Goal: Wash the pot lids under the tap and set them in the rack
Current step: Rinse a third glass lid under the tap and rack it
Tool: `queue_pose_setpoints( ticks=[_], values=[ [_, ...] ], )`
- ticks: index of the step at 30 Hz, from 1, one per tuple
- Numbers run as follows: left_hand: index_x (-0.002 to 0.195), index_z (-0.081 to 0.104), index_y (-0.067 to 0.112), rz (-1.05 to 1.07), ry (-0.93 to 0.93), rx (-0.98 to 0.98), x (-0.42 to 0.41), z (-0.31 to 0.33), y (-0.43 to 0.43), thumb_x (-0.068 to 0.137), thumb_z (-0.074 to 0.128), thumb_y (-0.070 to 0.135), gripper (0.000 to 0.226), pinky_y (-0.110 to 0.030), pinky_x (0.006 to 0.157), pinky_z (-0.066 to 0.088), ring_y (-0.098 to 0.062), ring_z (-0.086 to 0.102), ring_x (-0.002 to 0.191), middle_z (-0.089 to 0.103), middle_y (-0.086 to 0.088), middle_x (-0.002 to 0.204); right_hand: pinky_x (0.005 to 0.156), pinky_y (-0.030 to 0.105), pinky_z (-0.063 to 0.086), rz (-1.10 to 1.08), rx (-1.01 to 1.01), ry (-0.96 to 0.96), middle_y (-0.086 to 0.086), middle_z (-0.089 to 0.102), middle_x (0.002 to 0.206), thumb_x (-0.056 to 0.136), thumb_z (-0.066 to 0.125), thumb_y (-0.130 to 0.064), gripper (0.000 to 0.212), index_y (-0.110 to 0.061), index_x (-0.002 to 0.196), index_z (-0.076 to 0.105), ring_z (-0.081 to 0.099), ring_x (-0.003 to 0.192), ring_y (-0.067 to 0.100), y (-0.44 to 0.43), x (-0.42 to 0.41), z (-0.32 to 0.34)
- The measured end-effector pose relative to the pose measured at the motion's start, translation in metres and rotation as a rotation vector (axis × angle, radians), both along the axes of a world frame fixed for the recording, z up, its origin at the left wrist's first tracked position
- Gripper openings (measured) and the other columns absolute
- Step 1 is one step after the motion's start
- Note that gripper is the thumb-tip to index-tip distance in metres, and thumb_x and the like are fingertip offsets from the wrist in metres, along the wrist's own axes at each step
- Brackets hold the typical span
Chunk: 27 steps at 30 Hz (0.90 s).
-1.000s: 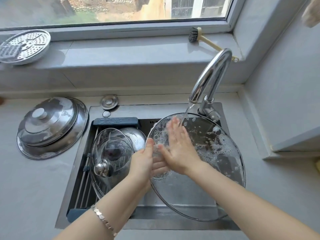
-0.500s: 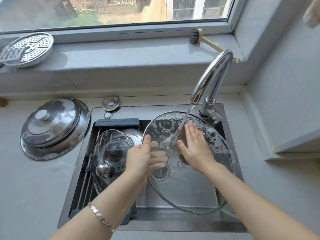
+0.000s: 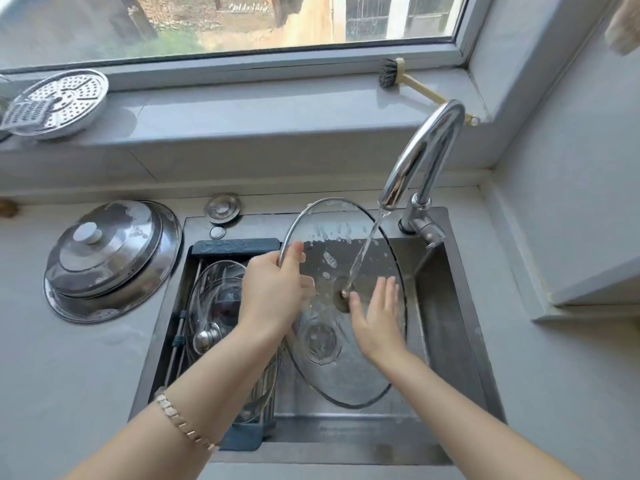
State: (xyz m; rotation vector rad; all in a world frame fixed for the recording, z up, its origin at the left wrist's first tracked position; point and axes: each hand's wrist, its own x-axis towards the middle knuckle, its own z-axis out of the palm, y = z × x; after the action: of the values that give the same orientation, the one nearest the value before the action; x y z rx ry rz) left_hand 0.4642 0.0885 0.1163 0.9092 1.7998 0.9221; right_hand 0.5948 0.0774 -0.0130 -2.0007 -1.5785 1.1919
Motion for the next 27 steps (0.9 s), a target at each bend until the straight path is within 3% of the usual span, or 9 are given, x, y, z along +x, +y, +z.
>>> queue_pose_setpoints(
  ticks=[3, 6, 10, 13, 16, 19, 21, 24, 27],
  values=[
    [0.091, 0.062, 0.01, 0.068, -0.166, -0.059, 0.005, -0.006, -0.01, 0.097, 0.045, 0.034, 0.03, -0.03, 0.052, 0.055, -0.02, 0.068, 0.057, 0.068, -0.016, 0.073, 0.114, 0.029, -0.015, -0.012, 0.156, -0.113, 0.008, -0.023, 0.154, 0.096, 0.017, -0.049, 0.072, -0.006, 0.146, -0.013, -0.023, 0.141, 0.015, 0.031, -0.007, 0.015],
    [0.088, 0.063, 0.006, 0.124, -0.264, -0.062, 0.009, -0.01, -0.014, 0.097, 0.046, 0.032, 0.032, -0.031, 0.051, 0.057, -0.021, 0.068, 0.053, 0.068, -0.016, 0.069, 0.113, 0.025, -0.017, 0.294, 0.421, -0.059, -0.004, -0.024, 0.151, 0.089, 0.012, -0.054, 0.074, -0.014, 0.146, -0.012, -0.025, 0.138, 0.004, 0.038, -0.026, 0.041],
    [0.081, 0.067, 0.011, 0.175, -0.286, -0.032, 0.001, -0.017, -0.014, 0.094, 0.049, 0.036, 0.034, -0.04, 0.067, 0.059, -0.03, 0.072, 0.07, 0.073, -0.015, 0.072, 0.116, 0.024, -0.013, 0.72, 0.617, -0.038, -0.005, -0.013, 0.152, 0.091, 0.015, -0.056, 0.069, -0.018, 0.144, -0.007, -0.019, 0.141, 0.002, 0.014, -0.029, 0.045],
    [0.09, 0.064, 0.009, 0.159, -0.352, -0.031, -0.001, -0.013, -0.016, 0.095, 0.046, 0.037, 0.034, -0.032, 0.053, 0.058, -0.022, 0.071, 0.056, 0.072, -0.011, 0.063, 0.116, 0.029, -0.012, 0.536, 0.511, -0.185, 0.002, -0.022, 0.152, 0.086, 0.002, -0.067, 0.08, -0.013, 0.143, -0.014, -0.029, 0.136, 0.004, 0.032, -0.01, 0.038],
    [0.092, 0.064, 0.007, 0.152, -0.351, -0.015, 0.004, -0.012, -0.014, 0.095, 0.046, 0.038, 0.035, -0.032, 0.052, 0.057, -0.021, 0.07, 0.055, 0.071, -0.017, 0.07, 0.115, 0.03, -0.016, 0.318, 0.372, -0.226, 0.003, -0.03, 0.148, 0.087, 0.005, -0.059, 0.079, -0.009, 0.143, -0.018, -0.031, 0.134, 0.009, 0.047, -0.016, 0.043],
    [0.079, 0.067, 0.013, 0.17, -0.307, 0.025, 0.0, -0.014, -0.012, 0.093, 0.049, 0.037, 0.033, -0.031, 0.056, 0.058, -0.019, 0.071, 0.059, 0.072, -0.008, 0.065, 0.116, 0.026, -0.013, 0.604, 0.621, -0.073, 0.002, -0.011, 0.153, 0.092, 0.014, -0.054, 0.07, -0.012, 0.144, -0.008, -0.015, 0.143, 0.011, 0.022, -0.032, 0.043],
    [0.08, 0.067, 0.013, 0.17, -0.33, 0.037, -0.007, -0.014, -0.012, 0.092, 0.049, 0.037, 0.033, -0.031, 0.056, 0.059, -0.02, 0.072, 0.061, 0.073, -0.005, 0.063, 0.117, 0.03, -0.007, 0.796, 0.718, -0.107, 0.003, -0.005, 0.155, 0.094, 0.013, -0.052, 0.066, -0.015, 0.145, -0.007, -0.012, 0.144, 0.01, 0.009, -0.023, 0.036],
    [0.089, 0.065, 0.01, 0.153, -0.346, 0.031, -0.011, -0.013, -0.013, 0.092, 0.047, 0.04, 0.036, -0.028, 0.05, 0.057, -0.022, 0.071, 0.058, 0.072, -0.011, 0.063, 0.115, 0.027, -0.014, 0.671, 0.583, -0.274, 0.0, -0.022, 0.151, 0.086, -0.004, -0.066, 0.071, -0.024, 0.14, -0.021, -0.03, 0.137, 0.004, 0.03, 0.004, 0.033],
    [0.09, 0.064, 0.01, 0.149, -0.333, 0.056, -0.005, -0.013, -0.013, 0.093, 0.047, 0.039, 0.034, -0.027, 0.049, 0.056, -0.02, 0.071, 0.056, 0.071, -0.01, 0.06, 0.112, 0.024, -0.022, 0.457, 0.46, -0.272, -0.002, -0.03, 0.146, 0.081, 0.0, -0.059, 0.073, -0.018, 0.136, -0.024, -0.033, 0.134, 0.006, 0.046, 0.001, 0.038]
  ],
)
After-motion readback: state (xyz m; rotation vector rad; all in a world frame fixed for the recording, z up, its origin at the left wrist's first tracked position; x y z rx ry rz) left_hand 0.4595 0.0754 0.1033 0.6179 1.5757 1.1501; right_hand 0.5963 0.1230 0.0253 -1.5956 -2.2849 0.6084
